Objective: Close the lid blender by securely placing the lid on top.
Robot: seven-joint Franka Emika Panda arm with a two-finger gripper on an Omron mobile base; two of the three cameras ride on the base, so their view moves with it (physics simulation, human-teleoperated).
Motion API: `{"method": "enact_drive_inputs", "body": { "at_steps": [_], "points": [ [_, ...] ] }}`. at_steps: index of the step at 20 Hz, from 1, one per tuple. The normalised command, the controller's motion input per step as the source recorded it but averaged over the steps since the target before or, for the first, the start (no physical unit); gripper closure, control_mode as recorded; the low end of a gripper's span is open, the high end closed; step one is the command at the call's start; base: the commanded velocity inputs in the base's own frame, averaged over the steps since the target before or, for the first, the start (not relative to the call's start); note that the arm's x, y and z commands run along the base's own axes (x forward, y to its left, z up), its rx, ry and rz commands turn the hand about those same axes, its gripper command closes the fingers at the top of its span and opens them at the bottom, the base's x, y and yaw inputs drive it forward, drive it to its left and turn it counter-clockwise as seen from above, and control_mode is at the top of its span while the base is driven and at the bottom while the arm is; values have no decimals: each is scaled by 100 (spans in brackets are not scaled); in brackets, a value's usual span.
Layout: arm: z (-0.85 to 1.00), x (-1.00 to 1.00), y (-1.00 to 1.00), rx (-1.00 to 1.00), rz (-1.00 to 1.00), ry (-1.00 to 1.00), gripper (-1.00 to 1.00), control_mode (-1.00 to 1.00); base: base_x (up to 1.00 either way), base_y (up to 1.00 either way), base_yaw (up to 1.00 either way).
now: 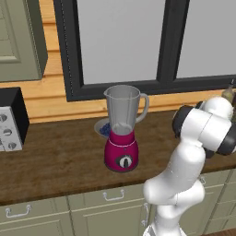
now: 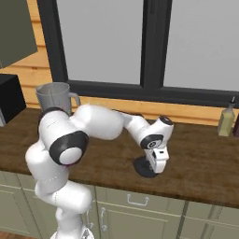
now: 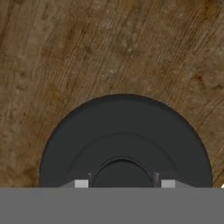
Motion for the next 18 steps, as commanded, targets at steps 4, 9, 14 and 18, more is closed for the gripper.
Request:
{"method": "enact_drive_inputs", "body": {
  "at_steps": [4,9,14,18],
  "points": [
    [100,-16,35,0,2,-14,100,-100,0,0,0],
    [100,-12,38,0,2,-18,100,-100,0,0,0],
    [100,-8,44,0,1,-17,100,-100,0,0,0],
    [100,-10,53,0,0,-19,100,-100,0,0,0]
  ]
}}
